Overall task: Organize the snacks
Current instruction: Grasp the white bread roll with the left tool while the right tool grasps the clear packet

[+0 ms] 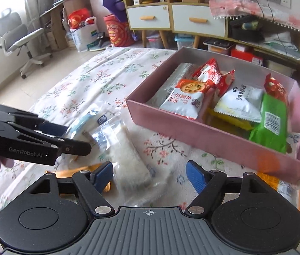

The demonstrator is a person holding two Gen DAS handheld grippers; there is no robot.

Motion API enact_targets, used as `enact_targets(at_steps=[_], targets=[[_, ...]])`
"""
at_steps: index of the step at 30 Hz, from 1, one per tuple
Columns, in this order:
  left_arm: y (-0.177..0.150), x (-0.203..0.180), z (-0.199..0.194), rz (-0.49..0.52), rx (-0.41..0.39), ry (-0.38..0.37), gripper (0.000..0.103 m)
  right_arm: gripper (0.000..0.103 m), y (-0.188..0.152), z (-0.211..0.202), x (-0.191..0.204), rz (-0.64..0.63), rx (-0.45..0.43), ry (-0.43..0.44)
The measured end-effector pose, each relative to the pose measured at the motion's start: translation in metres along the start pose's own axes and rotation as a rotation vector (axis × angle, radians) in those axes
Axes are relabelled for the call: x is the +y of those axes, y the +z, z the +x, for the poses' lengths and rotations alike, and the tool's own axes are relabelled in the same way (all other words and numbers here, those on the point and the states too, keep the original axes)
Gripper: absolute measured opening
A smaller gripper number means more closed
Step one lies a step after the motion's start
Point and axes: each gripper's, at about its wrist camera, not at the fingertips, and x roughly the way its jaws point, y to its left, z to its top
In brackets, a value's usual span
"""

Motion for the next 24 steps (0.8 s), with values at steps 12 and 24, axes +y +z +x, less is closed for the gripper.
enact_targets(at_steps=[12, 24], targets=[[0.004, 0.007, 0.002, -0.086, -0.009, 0.014, 0.033, 0.041, 0.013, 0.026, 0.024, -0.03, 0.013, -0.004], [0.006, 0.015, -0.009, -0.163, 0.002, -0.037, 0.019, 0.029, 0.021, 0.009, 0.019, 0.11, 0.063, 0.036]])
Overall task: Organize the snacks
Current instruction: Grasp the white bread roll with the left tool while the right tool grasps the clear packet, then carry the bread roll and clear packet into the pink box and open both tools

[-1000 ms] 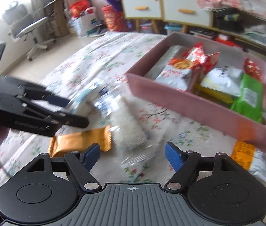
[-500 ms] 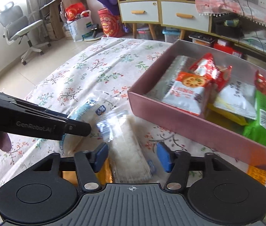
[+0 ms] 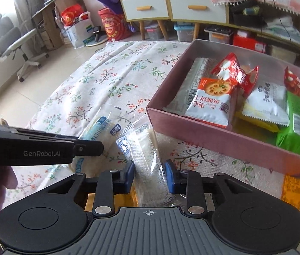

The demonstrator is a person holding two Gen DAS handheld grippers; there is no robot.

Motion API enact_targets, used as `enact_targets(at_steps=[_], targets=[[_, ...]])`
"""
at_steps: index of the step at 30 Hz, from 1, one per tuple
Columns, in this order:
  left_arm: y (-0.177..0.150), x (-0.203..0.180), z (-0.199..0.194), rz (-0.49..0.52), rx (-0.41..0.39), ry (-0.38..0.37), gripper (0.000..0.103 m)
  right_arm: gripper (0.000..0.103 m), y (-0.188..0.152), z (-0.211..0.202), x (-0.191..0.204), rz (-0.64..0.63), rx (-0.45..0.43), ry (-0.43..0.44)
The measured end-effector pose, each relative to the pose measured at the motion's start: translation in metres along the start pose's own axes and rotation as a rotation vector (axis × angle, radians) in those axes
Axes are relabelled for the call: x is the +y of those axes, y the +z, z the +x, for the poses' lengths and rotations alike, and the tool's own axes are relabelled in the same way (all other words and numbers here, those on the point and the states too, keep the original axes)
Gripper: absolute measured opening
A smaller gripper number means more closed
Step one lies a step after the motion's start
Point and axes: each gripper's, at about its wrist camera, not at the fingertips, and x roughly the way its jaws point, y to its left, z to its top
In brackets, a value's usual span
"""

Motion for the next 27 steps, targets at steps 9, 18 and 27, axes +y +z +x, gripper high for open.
enact_targets(at_steps=[9, 18, 27], targets=[[0.003, 0.003, -0.017, -0.06, -0.028, -0.027, 0.019, 0.025, 0.0, -0.019, -0.002, 0.055, 0.008, 0.012], [-0.001, 0.001, -0.02, -0.05, -0.013, -0.001, 0.018, 0.025, -0.005, -0.029, -0.014, 0.11, 0.047, -0.062], [-0.012, -0.004, -0.003, 0.003, 0.062, 0.057, 0.02, 0.03, -0.019, -0.016, -0.015, 0.065, 0.096, -0.143]])
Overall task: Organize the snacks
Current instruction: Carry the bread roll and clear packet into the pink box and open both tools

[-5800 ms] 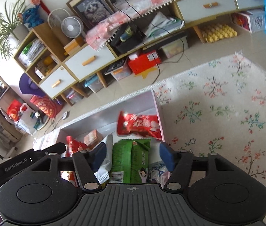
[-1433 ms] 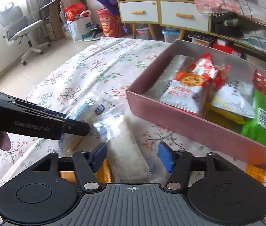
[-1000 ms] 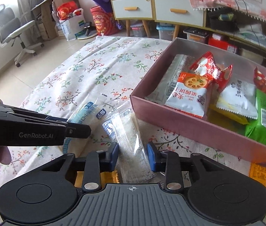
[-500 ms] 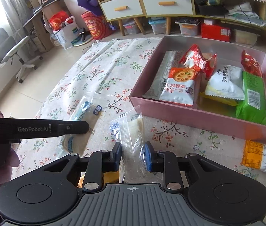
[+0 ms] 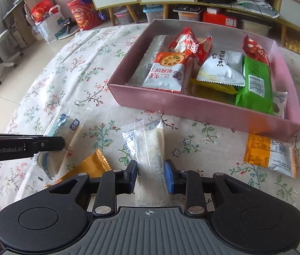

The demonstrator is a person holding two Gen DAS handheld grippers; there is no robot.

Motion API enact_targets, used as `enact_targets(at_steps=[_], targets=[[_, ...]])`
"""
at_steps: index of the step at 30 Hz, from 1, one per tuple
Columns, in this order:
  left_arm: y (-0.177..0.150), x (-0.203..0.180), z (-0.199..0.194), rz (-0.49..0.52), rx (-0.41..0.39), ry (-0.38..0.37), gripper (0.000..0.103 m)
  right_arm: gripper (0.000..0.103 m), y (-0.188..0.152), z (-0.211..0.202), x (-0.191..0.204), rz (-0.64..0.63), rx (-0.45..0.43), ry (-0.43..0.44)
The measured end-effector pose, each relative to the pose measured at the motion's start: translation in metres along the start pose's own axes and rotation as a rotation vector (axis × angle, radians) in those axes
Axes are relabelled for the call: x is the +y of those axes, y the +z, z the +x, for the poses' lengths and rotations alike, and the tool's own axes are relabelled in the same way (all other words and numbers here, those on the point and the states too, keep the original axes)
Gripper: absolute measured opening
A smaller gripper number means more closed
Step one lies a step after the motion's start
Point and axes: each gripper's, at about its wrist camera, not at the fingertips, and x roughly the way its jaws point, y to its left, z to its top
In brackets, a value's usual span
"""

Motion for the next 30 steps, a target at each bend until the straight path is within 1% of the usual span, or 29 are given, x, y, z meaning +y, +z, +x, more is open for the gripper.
enact_targets(at_steps=[2, 4, 6, 10, 11, 12, 13, 18, 21, 25, 30], targets=[[-0.001, 0.0, 0.0, 0.006, 0.003, 0.006, 0.022, 0.032, 0.0, 0.002, 0.003, -0.019, -0.001, -0.012], [-0.002, 0.0, 0.002, 0.012, 0.012, 0.017, 0.026, 0.035, 0.0, 0.006, 0.006, -0.029, 0.005, -0.021], [-0.002, -0.001, 0.003, 0.014, 0.011, 0.021, 0.026, 0.038, 0.0, 0.01, 0.008, -0.039, 0.006, -0.031], [-0.002, -0.004, 0.003, 0.03, 0.01, 0.035, 0.027, 0.039, -0.001, 0.011, 0.014, -0.075, -0.007, -0.052], [-0.002, -0.004, 0.003, 0.035, 0.009, 0.038, 0.026, 0.037, -0.001, 0.011, 0.014, -0.081, -0.007, -0.053], [-0.002, -0.004, 0.003, 0.032, 0.009, 0.038, 0.025, 0.032, -0.001, 0.01, 0.014, -0.086, -0.011, -0.056], [-0.001, -0.004, 0.002, 0.026, 0.009, 0.032, 0.023, 0.03, 0.0, 0.009, 0.013, -0.082, -0.013, -0.053], [0.0, -0.003, -0.006, 0.013, -0.004, -0.024, 0.02, 0.028, 0.003, 0.002, -0.001, -0.001, 0.003, -0.002], [-0.001, -0.003, -0.011, 0.003, -0.014, -0.036, 0.019, 0.027, 0.005, -0.011, -0.01, 0.053, -0.004, 0.052], [0.002, -0.002, -0.015, -0.033, -0.024, -0.065, 0.019, 0.027, 0.006, -0.029, -0.017, 0.077, -0.033, 0.083], [0.007, -0.011, -0.025, -0.046, -0.058, -0.091, 0.019, 0.027, 0.007, -0.05, -0.03, 0.117, -0.078, 0.105]])
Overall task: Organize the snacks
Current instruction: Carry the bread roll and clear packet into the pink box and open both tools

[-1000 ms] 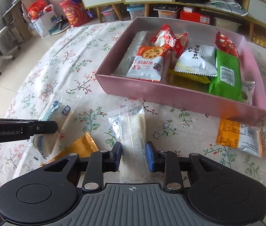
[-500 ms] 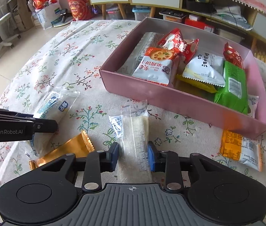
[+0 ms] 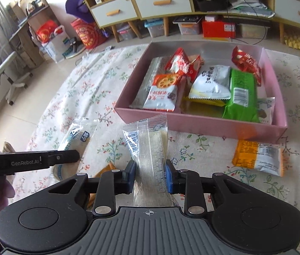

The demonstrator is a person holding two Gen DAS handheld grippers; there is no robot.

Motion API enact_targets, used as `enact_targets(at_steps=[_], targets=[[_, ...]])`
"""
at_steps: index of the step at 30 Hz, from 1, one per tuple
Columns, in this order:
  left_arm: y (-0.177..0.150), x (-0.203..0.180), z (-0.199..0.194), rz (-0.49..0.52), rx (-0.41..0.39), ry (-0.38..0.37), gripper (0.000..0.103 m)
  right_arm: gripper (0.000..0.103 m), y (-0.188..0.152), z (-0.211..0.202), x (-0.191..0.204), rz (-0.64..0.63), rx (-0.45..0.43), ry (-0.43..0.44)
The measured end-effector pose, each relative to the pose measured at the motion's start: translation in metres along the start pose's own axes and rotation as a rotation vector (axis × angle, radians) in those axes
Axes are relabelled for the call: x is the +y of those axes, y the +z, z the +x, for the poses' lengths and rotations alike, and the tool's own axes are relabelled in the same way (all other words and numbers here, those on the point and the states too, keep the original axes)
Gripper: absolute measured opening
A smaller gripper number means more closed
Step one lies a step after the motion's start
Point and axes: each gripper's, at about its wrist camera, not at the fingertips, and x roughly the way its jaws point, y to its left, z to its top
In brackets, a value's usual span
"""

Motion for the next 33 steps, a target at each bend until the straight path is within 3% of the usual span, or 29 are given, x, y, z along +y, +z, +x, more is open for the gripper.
enact_targets(at_steps=[15, 24, 33], targets=[[0.023, -0.04, 0.007, -0.003, -0.131, -0.107, 0.019, 0.027, 0.025, -0.036, -0.07, 0.185, -0.182, -0.003], [0.035, -0.061, 0.039, 0.018, -0.183, -0.134, 0.019, 0.027, 0.035, -0.019, -0.118, 0.301, -0.257, -0.026], [0.046, -0.079, 0.057, -0.03, -0.224, -0.193, 0.019, 0.028, 0.049, -0.005, -0.148, 0.396, -0.32, -0.008]])
